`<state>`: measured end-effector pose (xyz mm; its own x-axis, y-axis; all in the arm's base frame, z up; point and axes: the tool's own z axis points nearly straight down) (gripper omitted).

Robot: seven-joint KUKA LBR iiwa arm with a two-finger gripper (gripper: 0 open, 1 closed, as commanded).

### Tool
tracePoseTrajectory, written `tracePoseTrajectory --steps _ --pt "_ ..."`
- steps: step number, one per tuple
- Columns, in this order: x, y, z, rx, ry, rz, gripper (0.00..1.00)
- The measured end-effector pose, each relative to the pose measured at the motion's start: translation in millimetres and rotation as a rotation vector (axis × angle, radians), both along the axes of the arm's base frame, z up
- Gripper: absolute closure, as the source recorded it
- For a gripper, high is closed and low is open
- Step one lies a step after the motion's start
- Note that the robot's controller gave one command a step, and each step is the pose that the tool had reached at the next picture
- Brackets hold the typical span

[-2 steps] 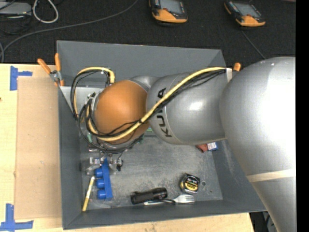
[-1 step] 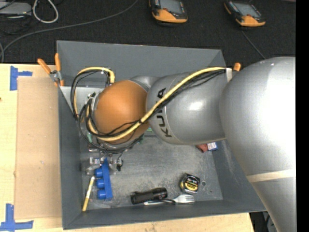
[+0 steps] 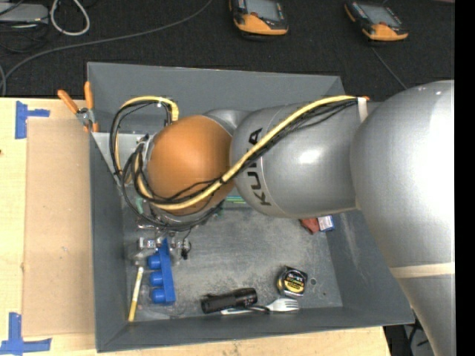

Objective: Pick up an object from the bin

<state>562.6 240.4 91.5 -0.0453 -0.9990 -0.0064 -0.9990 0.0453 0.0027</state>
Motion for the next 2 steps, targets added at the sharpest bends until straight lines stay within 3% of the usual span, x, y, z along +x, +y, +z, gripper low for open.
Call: tracePoseTrajectory --steps 2 --pt "-0.7 1.3 42.7 0.002 0.001 -0.008 1.00"
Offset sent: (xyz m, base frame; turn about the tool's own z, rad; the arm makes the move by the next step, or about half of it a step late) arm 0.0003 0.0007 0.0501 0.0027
